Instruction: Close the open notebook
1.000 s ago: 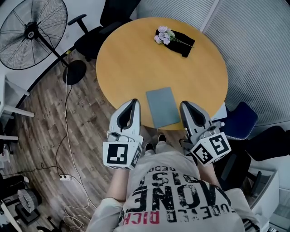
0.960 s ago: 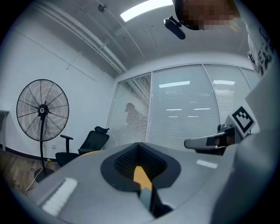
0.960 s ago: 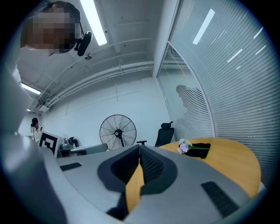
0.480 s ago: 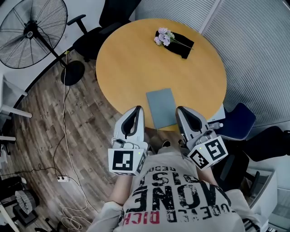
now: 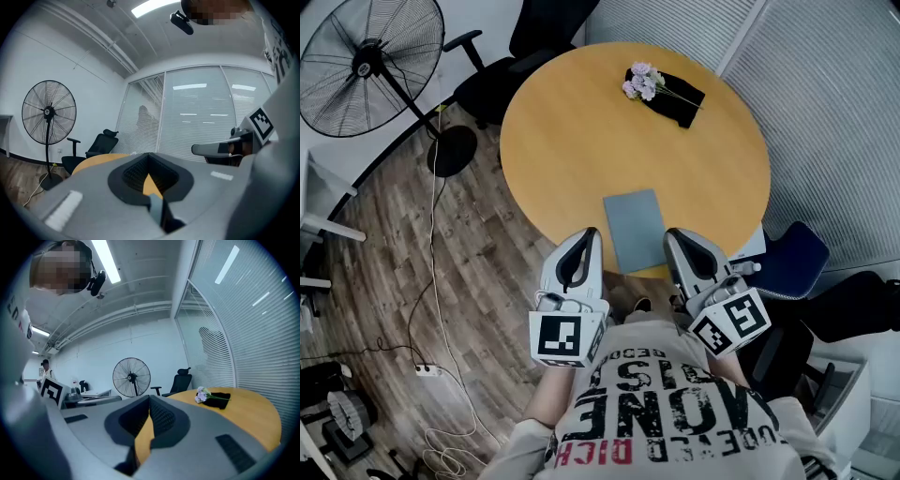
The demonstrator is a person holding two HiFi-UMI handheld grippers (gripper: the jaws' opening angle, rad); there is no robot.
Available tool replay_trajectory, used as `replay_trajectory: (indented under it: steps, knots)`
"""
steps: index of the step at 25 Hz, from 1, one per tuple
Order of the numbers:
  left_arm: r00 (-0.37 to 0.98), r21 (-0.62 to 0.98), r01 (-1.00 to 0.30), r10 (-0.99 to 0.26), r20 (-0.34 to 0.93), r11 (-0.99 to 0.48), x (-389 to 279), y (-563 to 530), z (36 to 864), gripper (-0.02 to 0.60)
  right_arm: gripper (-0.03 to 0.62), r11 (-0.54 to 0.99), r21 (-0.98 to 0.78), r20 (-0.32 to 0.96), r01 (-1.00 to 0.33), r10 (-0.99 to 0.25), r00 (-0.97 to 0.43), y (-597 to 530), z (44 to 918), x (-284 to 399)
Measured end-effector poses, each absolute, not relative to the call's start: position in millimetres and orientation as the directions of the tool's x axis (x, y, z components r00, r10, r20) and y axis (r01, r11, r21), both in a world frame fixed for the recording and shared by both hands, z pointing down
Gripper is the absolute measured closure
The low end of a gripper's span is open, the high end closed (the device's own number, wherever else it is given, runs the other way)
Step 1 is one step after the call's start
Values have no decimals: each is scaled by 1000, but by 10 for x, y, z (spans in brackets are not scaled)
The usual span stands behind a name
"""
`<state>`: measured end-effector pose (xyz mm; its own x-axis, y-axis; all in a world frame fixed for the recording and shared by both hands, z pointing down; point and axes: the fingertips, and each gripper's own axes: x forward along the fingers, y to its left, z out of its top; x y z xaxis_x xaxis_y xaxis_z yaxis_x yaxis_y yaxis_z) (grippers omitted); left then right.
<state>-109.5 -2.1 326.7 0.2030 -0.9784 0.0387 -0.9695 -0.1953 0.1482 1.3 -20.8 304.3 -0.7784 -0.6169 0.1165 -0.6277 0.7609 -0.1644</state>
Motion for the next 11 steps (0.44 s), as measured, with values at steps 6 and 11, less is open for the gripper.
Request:
replay_trajectory:
  steps: [6,11]
  knots:
    - [216,145,-967,-975,44,-208,-1070,-68,3278,571,582,756,-167,115,-633,-623,-774,-247,3045,40]
    - [227,147,-965,-973,47,-218,-1033,-100,3307,571,582,753,-167,119,-637,-626,-771,-276,3075,55]
